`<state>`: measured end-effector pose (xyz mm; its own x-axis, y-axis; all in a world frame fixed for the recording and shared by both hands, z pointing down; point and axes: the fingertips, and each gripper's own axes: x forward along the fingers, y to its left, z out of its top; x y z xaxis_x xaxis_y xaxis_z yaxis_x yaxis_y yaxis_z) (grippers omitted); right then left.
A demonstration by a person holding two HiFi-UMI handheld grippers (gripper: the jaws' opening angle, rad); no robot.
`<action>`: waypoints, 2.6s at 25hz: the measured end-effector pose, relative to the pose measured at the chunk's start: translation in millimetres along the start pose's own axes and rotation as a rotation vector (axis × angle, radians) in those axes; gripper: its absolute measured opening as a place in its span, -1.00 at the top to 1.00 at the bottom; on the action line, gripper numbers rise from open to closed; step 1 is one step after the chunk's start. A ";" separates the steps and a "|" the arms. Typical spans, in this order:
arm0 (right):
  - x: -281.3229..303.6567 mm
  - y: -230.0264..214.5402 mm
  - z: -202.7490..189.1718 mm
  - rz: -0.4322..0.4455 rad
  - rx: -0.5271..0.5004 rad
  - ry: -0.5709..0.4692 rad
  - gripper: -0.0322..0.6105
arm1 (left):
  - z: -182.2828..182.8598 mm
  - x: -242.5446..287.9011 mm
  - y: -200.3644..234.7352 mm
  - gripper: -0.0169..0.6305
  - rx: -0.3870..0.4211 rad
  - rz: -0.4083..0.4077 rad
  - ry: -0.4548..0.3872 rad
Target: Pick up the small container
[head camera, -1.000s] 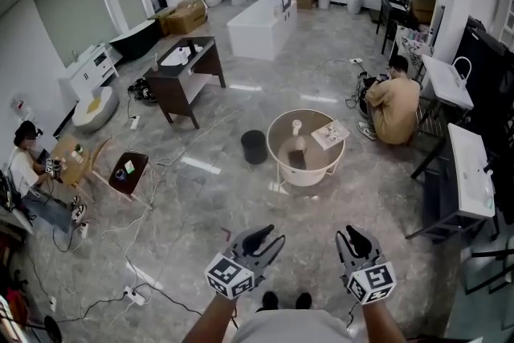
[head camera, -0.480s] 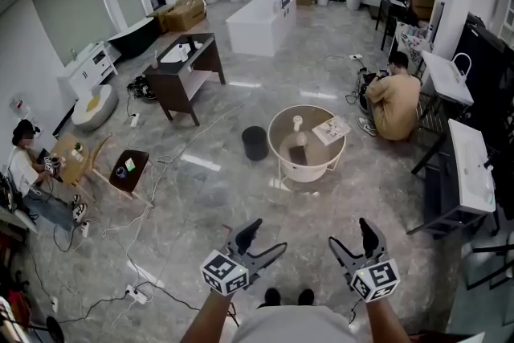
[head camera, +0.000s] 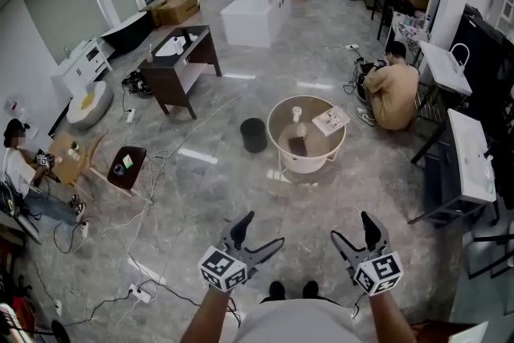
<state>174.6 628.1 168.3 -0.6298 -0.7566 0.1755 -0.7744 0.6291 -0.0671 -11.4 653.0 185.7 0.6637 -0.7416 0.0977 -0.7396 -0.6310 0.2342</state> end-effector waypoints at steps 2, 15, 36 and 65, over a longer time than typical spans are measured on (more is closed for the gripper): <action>5.0 3.0 -2.8 -0.003 -0.008 0.008 -0.35 | -1.7 -1.7 6.5 -0.45 -0.002 -0.001 0.006; 44.8 19.4 -19.1 -0.027 -0.016 0.047 -0.32 | -12.2 7.4 41.9 -0.45 0.010 -0.048 0.035; 160.1 -79.4 -40.8 -0.013 0.034 0.120 -0.31 | -18.2 123.1 132.2 -0.46 -0.032 -0.015 0.096; 346.3 -295.2 -3.8 0.071 0.042 0.141 -0.29 | 33.6 363.9 269.3 -0.46 -0.027 0.078 0.149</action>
<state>185.3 181.1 252.7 -0.6707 -0.6762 0.3050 -0.7320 0.6698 -0.1248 27.1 205.5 251.8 0.6149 -0.7451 0.2583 -0.7877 -0.5647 0.2462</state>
